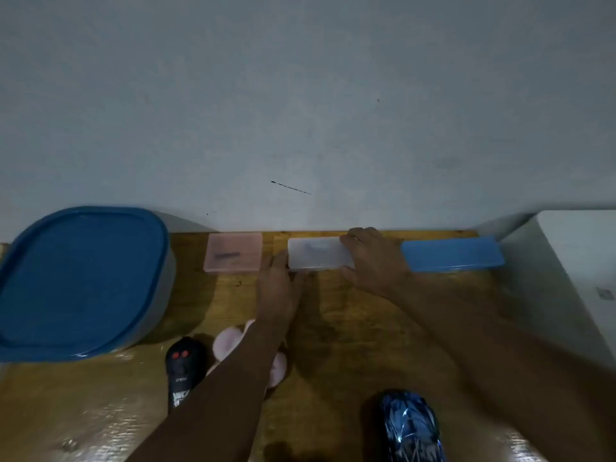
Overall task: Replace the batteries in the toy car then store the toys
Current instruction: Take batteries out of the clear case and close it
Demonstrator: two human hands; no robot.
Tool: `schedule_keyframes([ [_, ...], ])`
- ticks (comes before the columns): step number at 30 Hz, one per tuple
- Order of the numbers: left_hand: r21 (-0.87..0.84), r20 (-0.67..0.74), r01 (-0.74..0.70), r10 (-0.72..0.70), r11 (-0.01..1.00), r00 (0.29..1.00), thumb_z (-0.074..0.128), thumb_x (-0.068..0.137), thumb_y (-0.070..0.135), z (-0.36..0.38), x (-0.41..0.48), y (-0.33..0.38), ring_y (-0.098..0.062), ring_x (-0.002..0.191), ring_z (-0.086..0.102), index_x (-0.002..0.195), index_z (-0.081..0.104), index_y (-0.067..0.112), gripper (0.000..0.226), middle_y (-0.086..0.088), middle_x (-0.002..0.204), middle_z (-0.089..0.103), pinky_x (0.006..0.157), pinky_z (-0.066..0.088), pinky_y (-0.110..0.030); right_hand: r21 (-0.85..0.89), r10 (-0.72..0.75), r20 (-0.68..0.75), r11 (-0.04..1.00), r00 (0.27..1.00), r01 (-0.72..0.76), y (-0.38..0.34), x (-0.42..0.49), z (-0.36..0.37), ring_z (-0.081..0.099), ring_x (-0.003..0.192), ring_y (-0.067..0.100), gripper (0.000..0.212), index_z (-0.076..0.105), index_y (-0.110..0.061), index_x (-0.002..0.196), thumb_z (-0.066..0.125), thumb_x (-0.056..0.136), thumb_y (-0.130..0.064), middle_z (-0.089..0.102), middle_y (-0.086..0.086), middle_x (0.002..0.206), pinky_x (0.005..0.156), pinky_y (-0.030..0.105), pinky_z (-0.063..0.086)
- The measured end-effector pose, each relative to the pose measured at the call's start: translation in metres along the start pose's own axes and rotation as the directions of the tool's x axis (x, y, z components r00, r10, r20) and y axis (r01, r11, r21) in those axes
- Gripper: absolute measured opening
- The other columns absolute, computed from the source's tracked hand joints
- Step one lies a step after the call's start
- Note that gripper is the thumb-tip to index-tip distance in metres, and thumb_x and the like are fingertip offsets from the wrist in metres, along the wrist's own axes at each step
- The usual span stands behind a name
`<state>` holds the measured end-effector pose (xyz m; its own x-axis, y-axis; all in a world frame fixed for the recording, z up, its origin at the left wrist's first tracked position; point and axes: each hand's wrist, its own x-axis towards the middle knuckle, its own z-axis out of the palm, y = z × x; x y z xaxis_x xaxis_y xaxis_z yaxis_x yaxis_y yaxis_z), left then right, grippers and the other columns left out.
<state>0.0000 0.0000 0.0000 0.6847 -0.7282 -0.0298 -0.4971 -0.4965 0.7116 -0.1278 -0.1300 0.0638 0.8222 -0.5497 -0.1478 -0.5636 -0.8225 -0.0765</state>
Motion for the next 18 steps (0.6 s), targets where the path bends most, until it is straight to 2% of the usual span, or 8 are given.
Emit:
schedule_keyframes([
  [6,-0.033,-0.025,0.021,-0.022,0.999,0.999,0.069,0.084,0.022,-0.004,0.002,0.004,-0.020,0.094,0.062,0.123,0.059,0.011,0.042,-0.008,0.110,0.063,0.079,0.047,-0.022,-0.197,-0.092,0.036,0.976,0.995,0.098,-0.001,0.007,0.000,0.047,0.118,0.030,0.057,0.042,-0.005,0.134,0.050,0.090,-0.041,0.049,0.017,0.132,0.092,0.042,0.047],
  [12,-0.019,-0.039,0.029,-0.030,0.999,0.999,0.069,0.085,0.024,-0.005,0.004,0.003,-0.021,0.095,0.061,0.121,0.062,0.010,0.040,-0.009,0.110,0.066,0.079,0.043,-0.021,-0.351,-0.184,0.141,0.909,0.973,0.223,-0.011,0.012,-0.007,0.053,0.105,0.036,0.049,0.043,0.009,0.130,0.045,0.094,-0.025,0.053,0.027,0.120,0.080,0.042,0.052],
  [15,-0.013,-0.051,0.025,-0.026,1.000,0.998,0.069,0.085,0.023,-0.005,0.005,0.004,-0.022,0.094,0.062,0.119,0.064,0.009,0.037,-0.010,0.108,0.068,0.077,0.043,-0.022,-0.431,-0.253,0.200,0.845,0.947,0.317,-0.018,0.012,-0.016,0.058,0.097,0.036,0.037,0.052,0.008,0.122,0.045,0.093,-0.014,0.057,0.029,0.114,0.076,0.041,0.052],
  [18,0.009,-0.061,0.028,-0.028,1.000,0.998,0.069,0.085,0.021,-0.004,0.005,0.005,-0.024,0.094,0.063,0.118,0.065,0.008,0.035,-0.011,0.107,0.069,0.078,0.044,-0.023,-0.509,-0.278,0.251,0.777,0.927,0.370,-0.021,0.012,-0.021,0.060,0.097,0.037,0.034,0.053,0.010,0.121,0.046,0.093,-0.008,0.059,0.030,0.115,0.076,0.041,0.053],
])
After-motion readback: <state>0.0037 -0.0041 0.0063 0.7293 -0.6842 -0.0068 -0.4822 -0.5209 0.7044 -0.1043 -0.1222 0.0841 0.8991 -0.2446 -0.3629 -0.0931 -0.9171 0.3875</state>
